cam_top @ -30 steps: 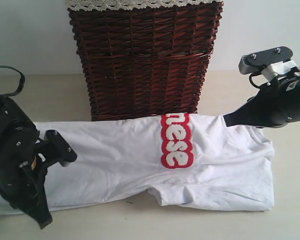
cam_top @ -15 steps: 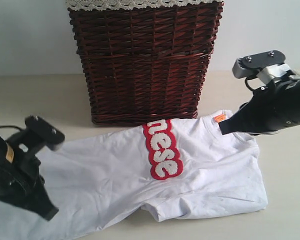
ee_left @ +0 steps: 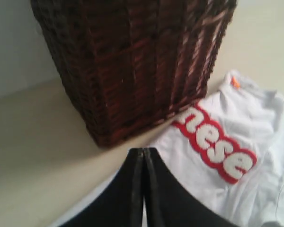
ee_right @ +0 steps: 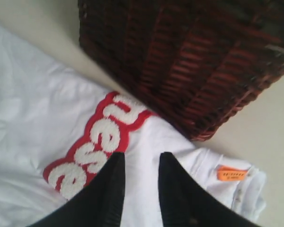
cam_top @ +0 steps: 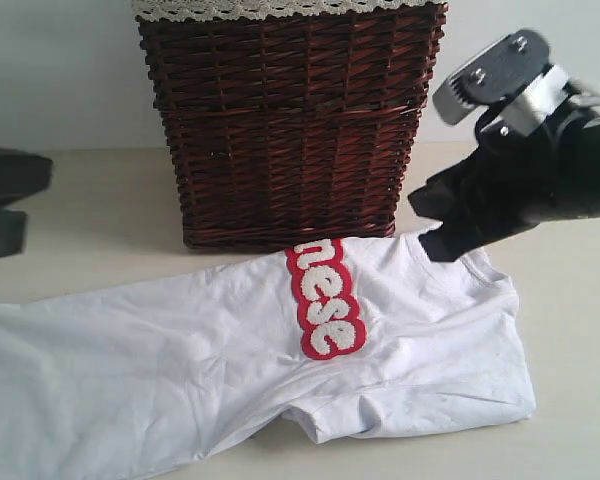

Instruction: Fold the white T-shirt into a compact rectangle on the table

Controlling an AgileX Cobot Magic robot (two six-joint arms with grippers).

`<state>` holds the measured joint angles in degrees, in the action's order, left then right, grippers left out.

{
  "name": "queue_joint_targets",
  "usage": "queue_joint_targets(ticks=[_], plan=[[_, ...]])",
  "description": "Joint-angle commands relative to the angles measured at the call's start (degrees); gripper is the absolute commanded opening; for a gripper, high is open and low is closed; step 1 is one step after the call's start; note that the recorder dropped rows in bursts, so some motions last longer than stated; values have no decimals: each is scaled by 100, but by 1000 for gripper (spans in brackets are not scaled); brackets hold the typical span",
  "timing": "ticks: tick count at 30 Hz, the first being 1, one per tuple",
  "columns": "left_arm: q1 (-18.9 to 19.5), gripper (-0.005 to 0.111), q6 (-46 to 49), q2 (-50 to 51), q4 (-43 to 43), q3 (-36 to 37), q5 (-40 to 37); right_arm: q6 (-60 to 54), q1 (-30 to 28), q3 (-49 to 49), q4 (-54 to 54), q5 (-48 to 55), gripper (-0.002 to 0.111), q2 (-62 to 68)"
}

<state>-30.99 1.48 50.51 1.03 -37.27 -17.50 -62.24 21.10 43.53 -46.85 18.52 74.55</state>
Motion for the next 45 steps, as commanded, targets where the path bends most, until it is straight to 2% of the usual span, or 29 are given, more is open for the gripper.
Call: queue_joint_targets(ticks=[1, 6, 10, 17, 23, 36, 42, 45], plan=[[-22, 0, -40, -1196, 52, 545, 296, 329, 18, 44, -42, -155, 27, -688], [-22, 0, -40, -2396, 52, 1102, 618, 393, 18, 44, -54, -41, 27, -1266], [-22, 0, -51, -3135, 52, 1246, 607, 393, 18, 44, -54, 129, 27, -1527], [-22, 0, -48, -3905, 73, 1272, -43, 393, 18, 44, -136, 129, 27, -1720], [-22, 0, -48, -4049, 73, 1272, -389, 393, 18, 44, -136, 129, 27, -1720], [-22, 0, -48, -4049, 73, 1272, -377, 393, 18, 44, -136, 129, 27, -1720], [-22, 0, -48, -4154, 73, 1617, -377, 393, 18, 44, -136, 129, 27, -1720], [154, 0, -44, -4251, 73, 1849, -172, 393, 18, 44, -136, 129, 27, -1720]])
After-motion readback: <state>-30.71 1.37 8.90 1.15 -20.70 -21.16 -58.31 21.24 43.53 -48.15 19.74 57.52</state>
